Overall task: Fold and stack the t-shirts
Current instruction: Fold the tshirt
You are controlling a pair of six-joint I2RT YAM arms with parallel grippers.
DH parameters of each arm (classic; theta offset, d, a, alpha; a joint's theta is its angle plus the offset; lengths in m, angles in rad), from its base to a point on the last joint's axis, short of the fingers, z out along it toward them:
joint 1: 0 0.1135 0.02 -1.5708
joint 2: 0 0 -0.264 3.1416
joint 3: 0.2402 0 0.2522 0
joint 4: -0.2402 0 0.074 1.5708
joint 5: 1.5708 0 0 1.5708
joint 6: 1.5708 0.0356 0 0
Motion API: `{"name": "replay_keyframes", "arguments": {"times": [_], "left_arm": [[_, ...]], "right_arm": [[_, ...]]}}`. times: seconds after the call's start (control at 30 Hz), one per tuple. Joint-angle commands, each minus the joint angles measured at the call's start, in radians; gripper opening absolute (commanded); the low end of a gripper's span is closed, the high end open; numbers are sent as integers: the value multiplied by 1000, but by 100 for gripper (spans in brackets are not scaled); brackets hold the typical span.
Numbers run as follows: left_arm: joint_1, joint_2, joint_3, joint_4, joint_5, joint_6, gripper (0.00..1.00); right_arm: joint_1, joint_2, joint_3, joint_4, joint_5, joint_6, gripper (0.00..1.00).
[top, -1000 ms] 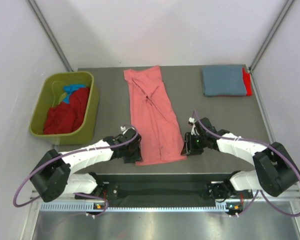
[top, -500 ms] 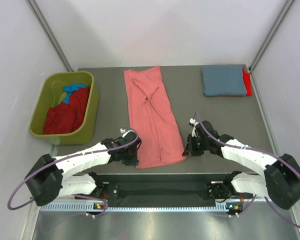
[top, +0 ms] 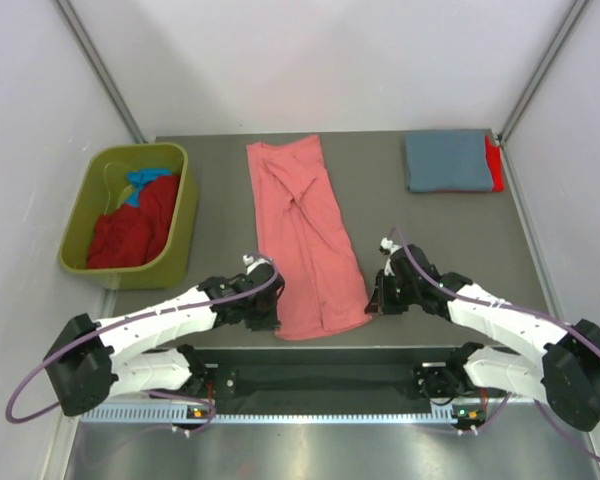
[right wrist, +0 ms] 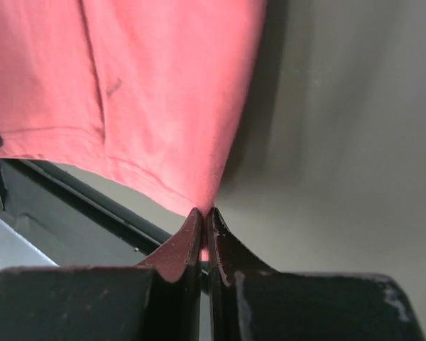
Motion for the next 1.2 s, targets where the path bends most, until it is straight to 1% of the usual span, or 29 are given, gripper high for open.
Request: {"name": "replay_keyframes", "arguments": {"times": [0.0,0.07,0.17,0.2,0.23,0.3,0.33,0.5,0.53,0.6,0.77,0.8,0.83,0.9,1.03,1.17], "left_arm": [[1,26,95,-39,-42,-79,0],[46,70,132,-41,-36,-43,0],[139,136,170,-22,4,24,0],[168,152,178,-13,18,40,0],[229,170,186,11,32,75,0],[309,215,224,25,73,105,0],[331,231,242,30,84,138,0],[472,383,385,53,142,245,0],[489,435,431,53,145,257,0],[535,481,478,48,161,290,0],[595,642,649,47,202,326,0],[606,665,675,51,211,331,0],[609,685,727,53,216,337,0],[621,736,779,53,210,345,0],[655,834,918,27,217,345,0],[689,882,983,24,211,345,0]], "right_arm": [[15,51,123,17,14,-42,0],[12,88,161,22,14,-78,0],[4,181,255,22,14,-116,0],[0,236,305,22,11,-125,0],[-3,266,333,24,3,-142,0],[-14,354,417,18,-18,-159,0],[-16,381,447,18,-23,-171,0],[-45,569,663,-18,-38,-205,0],[-49,595,697,-28,-41,-214,0],[-74,669,793,-54,-52,-225,0],[-126,795,985,-97,-73,-239,0],[-134,844,1061,-113,-84,-243,0],[-140,868,1100,-128,-87,-250,0],[-157,928,1192,-159,-95,-256,0],[-192,1008,1309,-173,-123,-256,0],[-230,1102,1431,-187,-159,-259,0]]}}
